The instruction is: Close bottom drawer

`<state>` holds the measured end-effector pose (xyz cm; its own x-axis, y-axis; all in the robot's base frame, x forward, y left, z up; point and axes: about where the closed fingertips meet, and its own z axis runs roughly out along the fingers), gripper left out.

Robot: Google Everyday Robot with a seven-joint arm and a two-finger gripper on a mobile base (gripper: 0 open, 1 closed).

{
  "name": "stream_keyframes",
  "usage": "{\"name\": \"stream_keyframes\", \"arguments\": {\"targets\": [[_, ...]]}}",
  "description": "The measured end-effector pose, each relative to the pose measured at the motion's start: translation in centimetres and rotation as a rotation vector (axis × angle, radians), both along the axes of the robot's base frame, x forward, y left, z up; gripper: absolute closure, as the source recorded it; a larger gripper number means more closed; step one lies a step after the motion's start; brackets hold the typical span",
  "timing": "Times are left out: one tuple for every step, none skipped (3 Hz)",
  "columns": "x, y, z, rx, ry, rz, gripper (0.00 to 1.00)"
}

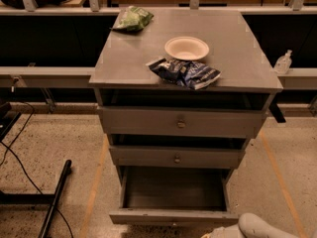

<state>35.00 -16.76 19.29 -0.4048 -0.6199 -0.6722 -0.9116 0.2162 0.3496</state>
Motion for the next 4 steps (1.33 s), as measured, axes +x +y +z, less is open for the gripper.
{"name": "stream_keyframes", "arguments": {"targets": [[1.9, -0.6, 0.0, 0.018, -0.137, -0.009, 1.0], [3.2, -0.7, -0.1, 0.012, -0.221, -0.005, 1.0], [5.1, -0.6, -1.3, -0.032, -0.27, -0.001, 1.0], [7.2, -1.0, -3.7, -0.027, -0.266, -0.018, 1.0]]}}
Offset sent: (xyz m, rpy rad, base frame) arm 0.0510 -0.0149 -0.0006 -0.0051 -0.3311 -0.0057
